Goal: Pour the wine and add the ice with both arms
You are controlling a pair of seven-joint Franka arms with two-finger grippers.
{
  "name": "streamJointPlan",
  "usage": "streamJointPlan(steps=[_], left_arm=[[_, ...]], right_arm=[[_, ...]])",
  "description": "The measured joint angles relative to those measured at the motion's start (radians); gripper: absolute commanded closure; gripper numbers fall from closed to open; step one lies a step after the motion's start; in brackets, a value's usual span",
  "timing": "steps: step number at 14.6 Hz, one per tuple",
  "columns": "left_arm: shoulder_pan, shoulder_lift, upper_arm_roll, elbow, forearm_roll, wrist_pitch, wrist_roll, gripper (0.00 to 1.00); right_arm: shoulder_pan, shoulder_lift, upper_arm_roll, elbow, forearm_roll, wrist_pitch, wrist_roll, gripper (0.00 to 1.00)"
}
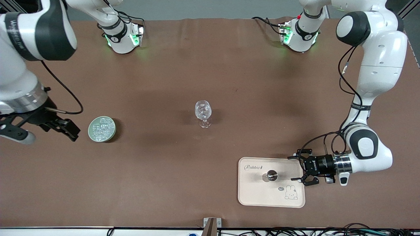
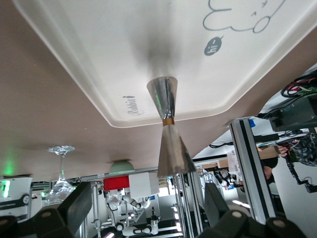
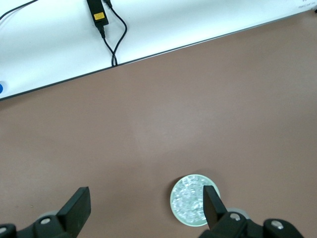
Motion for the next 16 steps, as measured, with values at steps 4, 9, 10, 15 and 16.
streamJointPlan(steps=[4, 9, 10, 15, 16], left_arm=[[0.028, -0.106, 0.0, -0.072, 0.096, -0.017, -0.009, 0.0], [0.034, -0.228, -0.001, -0.088, 0.301, -0.034, -0.019, 0.0], [0.034, -0.251, -0.001, -0.091, 0.317, -0.049, -0.019, 0.0], [0.054, -0.362, -0.001, -0.09, 0.491, -0.228, 0.057, 0.0], [0.062, -0.386, -0.001, -0.09, 0.511, -0.253, 0.091, 0.0]], right_arm=[[-0.009, -0.054, -0.05, 0.0, 0.03, -0.09, -0.154, 0.0], [-0.059, -0.136, -0.101, 0.0, 0.106, -0.23, -0.341, 0.0], [-0.064, -0.156, -0.111, -0.002, 0.118, -0.265, -0.357, 0.0], [-0.072, -0.231, -0.114, -0.055, 0.14, -0.291, -0.374, 0.0], [-0.072, -0.231, -0.113, -0.056, 0.14, -0.289, -0.375, 0.0]])
